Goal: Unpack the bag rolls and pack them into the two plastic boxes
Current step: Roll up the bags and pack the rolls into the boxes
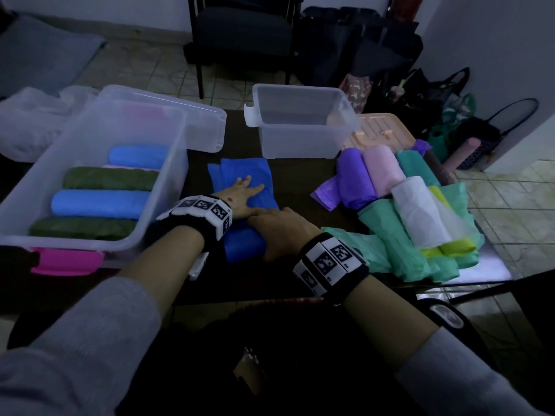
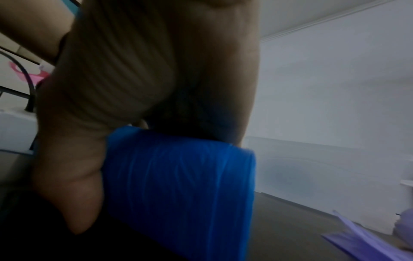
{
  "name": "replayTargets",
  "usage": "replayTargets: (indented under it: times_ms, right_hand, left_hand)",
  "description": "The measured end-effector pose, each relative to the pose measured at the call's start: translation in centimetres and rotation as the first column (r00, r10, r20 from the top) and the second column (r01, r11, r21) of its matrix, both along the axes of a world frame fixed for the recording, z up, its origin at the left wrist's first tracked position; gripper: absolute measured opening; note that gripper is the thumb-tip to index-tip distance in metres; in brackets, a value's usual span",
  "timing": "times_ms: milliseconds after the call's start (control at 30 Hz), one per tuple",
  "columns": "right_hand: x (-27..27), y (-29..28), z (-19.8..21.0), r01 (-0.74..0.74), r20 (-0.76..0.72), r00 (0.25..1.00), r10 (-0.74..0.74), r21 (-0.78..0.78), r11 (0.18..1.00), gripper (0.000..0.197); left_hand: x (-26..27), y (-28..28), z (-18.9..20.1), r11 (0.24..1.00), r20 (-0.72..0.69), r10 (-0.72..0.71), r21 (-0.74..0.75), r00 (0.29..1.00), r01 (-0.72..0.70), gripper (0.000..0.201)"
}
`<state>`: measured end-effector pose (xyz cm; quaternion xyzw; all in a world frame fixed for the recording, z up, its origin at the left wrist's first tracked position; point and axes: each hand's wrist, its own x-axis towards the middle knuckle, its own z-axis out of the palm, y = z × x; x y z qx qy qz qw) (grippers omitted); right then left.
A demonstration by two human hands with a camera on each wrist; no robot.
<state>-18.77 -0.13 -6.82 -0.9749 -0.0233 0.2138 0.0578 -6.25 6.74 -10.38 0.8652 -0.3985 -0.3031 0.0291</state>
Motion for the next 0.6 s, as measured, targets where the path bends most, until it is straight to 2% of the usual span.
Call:
replayTargets:
  times_ms: [233,500,600]
  right_hand:
    - [0.3,0.1,0.5,0.017,-0.03,0.999,-0.016,0.019,1.0,0.055]
    - [0.0,0.6,0.7,0.024,-0.082,0.996,-0.018,0.071,0.997,0.052]
    - [-0.4,0.5,1.0,0.064,-0.095,0.994,-0.051,0.142,0.988,0.061]
  left_hand:
    - [-0.1,-0.3,0.9,0.996,0.027,-0.045,0.074,0.999,0.043,0.073]
    - [-0.6,-0.1,1.2,0.995,0.023,-0.061,0.078,0.998,0.059,0.074]
    - [-0.7,0.0,1.2,0.997,0.012,-0.054,0.063,0.998,0.053,0.074]
